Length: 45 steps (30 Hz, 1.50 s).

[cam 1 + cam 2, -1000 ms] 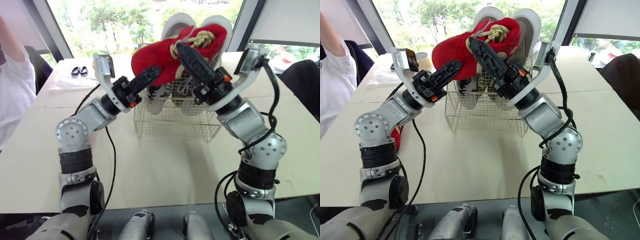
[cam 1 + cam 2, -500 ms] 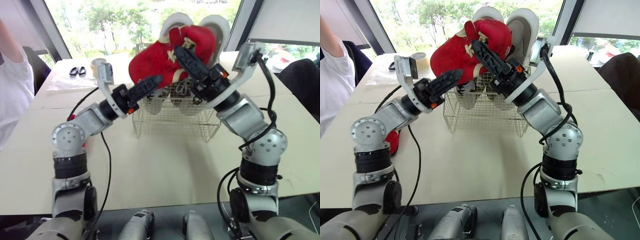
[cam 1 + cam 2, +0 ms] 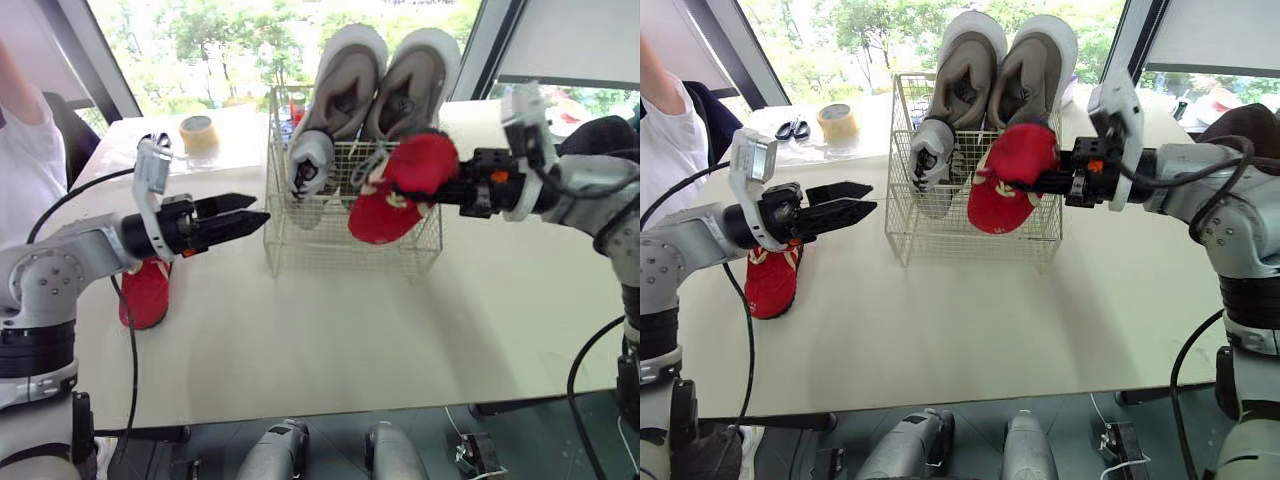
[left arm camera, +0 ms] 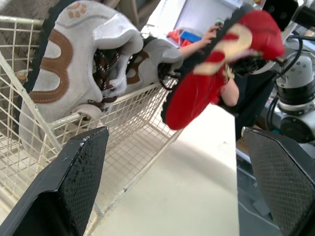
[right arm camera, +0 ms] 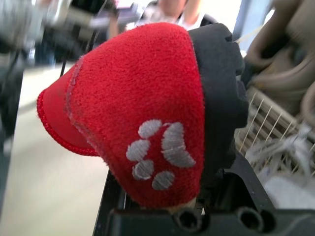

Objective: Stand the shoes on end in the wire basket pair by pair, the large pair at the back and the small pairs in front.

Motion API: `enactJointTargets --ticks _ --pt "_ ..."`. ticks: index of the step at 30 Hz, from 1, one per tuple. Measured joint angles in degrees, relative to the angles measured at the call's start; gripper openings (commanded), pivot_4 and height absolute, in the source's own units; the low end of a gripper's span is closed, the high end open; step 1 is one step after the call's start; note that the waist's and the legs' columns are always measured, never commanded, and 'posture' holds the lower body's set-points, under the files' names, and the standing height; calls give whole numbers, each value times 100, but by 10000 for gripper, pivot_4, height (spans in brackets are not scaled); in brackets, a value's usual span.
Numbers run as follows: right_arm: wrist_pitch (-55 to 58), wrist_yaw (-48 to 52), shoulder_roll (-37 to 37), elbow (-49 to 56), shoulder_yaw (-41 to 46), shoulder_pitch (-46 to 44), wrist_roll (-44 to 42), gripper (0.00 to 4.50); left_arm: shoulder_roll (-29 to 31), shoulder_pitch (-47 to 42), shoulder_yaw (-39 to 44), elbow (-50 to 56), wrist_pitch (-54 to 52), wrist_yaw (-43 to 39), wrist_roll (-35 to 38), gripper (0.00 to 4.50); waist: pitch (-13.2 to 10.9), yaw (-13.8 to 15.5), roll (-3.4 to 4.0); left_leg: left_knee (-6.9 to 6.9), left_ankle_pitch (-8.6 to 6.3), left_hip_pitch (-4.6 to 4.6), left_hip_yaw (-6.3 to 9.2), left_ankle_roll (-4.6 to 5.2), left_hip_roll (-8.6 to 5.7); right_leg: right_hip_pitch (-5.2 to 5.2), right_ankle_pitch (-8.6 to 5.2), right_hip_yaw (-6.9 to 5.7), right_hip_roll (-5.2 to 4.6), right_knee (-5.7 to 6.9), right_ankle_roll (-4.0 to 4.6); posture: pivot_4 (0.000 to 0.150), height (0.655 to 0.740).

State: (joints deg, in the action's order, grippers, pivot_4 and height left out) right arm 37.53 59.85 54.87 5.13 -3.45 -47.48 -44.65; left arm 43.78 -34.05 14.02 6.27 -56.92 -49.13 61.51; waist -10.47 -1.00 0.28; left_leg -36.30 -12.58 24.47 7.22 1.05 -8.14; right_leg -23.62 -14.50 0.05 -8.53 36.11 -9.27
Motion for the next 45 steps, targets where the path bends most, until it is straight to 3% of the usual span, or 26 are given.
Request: enactJointTargets --ticks 5,11,19,25,35,40,45 --pt "-1049 470 -299 -445 -305 222 1110 6997 -133 36 -4 88 11 27 -110 44535 -1 22 -2 6 3 1 0 -4 0 -4 0 1 -1 -3 1 1500 7400" --pt "-1366 564 -521 -530 -306 633 1595 6997 -164 66 -4 144 12 56 -155 44535 -1 29 -2 9 23 2 1 -39 -1 -4 -1 1 -1 -2 2 1500 7400" --pt "-1268 553 -412 -173 -65 1030 1802 44793 -180 68 -193 179 30 -40 -359 45000 -1 43 -2 8 23 2 4 -38 -1 -3 -1 1 0 -2 3 1500 7400" --pt "-1026 564 123 357 332 1355 1862 44793 -163 76 -200 203 35 -95 -439 45000 -1 39 -2 8 16 2 3 -27 -1 -3 -2 1 -1 -2 4 1500 7400" --pt "-623 844 1414 643 1387 1724 1843 44793 475 433 -73 390 5 -18 -645 45000 -2 36 -1 10 4 1 2 -8 1 -5 -4 1 -3 0 8 1500 7400" --pt "-474 1151 1522 252 1327 499 1568 44793 1034 389 -13 424 -12 605 -1312 45000 -4 1 6 19 1 -1 -7 -11 9 -11 -8 7 -3 0 15 1500 7400" --pt "194 1669 972 369 846 -854 771 44793 1305 326 51 606 -437 1287 -1607 45000 -8 5 -9 27 0 2 -3 -9 12 -16 -10 4 1 -3 17 1500 7400"
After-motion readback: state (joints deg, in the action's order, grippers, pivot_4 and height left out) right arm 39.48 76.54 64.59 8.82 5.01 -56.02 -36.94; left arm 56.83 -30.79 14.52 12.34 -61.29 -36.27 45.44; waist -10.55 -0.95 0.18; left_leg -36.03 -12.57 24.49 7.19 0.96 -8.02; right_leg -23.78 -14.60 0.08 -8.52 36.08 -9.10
